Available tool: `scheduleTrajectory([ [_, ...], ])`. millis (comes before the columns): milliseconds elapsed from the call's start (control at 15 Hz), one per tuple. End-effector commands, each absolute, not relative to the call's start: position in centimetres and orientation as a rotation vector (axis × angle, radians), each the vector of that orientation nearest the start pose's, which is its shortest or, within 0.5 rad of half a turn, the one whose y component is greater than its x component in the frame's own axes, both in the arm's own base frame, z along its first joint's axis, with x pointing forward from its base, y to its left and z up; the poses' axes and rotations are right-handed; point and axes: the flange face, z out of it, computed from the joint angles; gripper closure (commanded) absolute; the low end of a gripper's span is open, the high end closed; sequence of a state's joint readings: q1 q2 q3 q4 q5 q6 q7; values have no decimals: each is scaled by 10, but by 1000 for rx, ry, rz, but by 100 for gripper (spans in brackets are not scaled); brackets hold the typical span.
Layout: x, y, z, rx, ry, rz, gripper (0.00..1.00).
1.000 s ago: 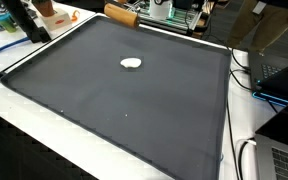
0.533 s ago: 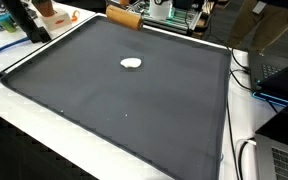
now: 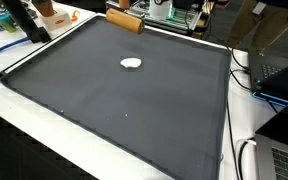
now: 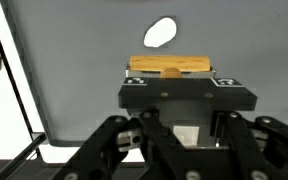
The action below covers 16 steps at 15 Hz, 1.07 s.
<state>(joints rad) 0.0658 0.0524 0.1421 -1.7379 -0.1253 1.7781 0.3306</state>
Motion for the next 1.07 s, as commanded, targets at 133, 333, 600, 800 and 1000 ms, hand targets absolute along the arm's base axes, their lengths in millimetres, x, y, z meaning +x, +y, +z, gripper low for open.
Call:
scheduleTrajectory([
  [133,579,109,529,-3260,222,23,77],
  [333,586,112,526,-3274,262,82,77],
  [600,602,122,532,-3285,325,121,77],
  [800,618,130,533,-3287,358,144,77],
  [1000,634,134,530,-3291,394,169,77],
])
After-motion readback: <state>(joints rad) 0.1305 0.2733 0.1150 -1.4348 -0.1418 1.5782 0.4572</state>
